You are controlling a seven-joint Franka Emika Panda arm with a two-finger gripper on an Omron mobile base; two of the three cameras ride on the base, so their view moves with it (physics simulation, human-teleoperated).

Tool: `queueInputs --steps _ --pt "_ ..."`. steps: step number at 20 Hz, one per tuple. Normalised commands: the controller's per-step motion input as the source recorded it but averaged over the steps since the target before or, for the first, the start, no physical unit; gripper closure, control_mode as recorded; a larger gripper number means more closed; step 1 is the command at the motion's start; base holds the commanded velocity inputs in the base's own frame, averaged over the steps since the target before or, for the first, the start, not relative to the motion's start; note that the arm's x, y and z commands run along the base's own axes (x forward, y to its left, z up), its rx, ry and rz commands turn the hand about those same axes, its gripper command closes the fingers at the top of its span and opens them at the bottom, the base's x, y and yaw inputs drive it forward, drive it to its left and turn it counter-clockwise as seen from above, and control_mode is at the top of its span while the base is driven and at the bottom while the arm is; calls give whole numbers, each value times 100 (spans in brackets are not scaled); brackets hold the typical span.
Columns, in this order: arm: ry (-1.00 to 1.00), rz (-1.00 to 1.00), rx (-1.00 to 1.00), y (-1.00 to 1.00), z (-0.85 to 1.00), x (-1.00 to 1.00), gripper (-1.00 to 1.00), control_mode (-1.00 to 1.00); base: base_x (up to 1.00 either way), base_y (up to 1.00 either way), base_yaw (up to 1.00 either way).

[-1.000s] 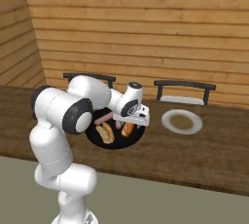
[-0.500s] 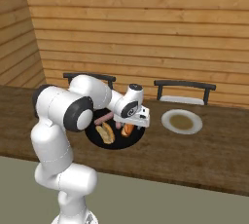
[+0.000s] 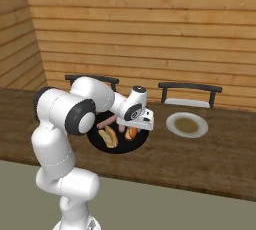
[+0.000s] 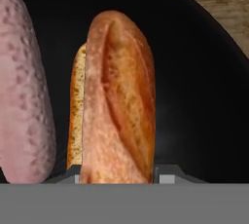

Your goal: Place one bun and one sausage from the bowl on each plate.

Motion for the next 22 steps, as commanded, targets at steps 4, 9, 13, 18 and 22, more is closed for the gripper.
queueInputs --steps 4,9,13,18,22 --pt "-1 0 0 -17 24 -15 100 -100 0 0 0" --pt "0 0 0 -67 88 -36 100 -100 0 0 0" --pt "14 -3 0 -91 40 5 100 -100 0 0 0" --pt "21 -6 0 -71 22 32 100 -100 0 0 0" --pt "15 -2 0 -54 7 57 100 -100 0 0 0"
